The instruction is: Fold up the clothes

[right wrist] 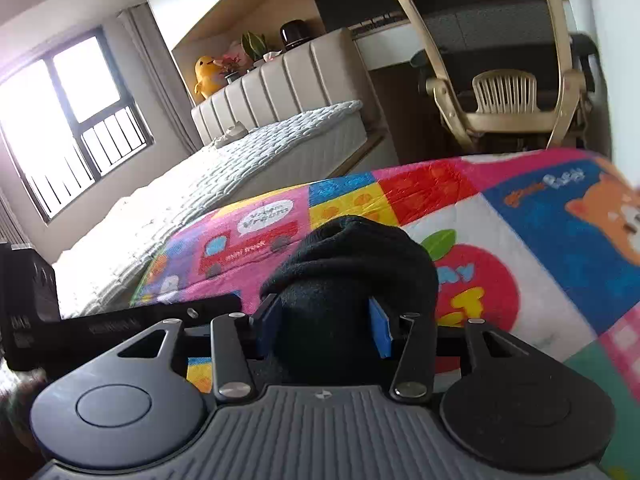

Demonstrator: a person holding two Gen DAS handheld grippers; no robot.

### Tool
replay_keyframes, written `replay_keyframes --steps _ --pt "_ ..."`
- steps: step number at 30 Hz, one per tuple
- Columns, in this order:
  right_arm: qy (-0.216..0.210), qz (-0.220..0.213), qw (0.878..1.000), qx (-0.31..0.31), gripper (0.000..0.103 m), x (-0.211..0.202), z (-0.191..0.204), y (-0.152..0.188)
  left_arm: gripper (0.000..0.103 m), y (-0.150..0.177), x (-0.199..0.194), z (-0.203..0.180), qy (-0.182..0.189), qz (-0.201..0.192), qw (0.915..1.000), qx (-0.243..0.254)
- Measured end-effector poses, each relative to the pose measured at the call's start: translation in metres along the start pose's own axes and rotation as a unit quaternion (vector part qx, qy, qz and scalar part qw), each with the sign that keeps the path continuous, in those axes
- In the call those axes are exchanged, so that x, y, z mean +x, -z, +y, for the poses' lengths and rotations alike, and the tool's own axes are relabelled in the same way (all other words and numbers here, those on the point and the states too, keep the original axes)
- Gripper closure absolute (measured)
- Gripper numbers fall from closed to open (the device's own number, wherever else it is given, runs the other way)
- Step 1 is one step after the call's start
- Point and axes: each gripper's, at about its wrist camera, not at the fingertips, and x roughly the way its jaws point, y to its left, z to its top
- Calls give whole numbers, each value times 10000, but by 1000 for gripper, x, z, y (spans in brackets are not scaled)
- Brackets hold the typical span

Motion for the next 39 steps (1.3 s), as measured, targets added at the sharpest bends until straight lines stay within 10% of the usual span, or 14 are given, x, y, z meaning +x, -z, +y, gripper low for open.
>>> replay_keyframes --steps 11,19,22,29,33,39 --pt "379 -244 9697 -2402 14 -40 58 51 0 8 11 -6 133 163 9997 -107" --pt "823 -392 9493 -3010 10 -21 71 65 6 13 0 -2 275 140 9994 -166" --pt "1109 -565 9369 -3266 35 -22 72 73 42 18 3 -7 380 244 9989 -84" --pt "1436 -764 9517 -2604 70 -36 48 55 61 32 10 -22 634 493 9967 146" --pt "1004 -754 9713 -2021 72 -45 35 37 61 39 15 -31 779 635 9945 278" --pt "430 -430 9615 -2678 72 -26 59 43 46 44 1 -27 857 684 9931 414"
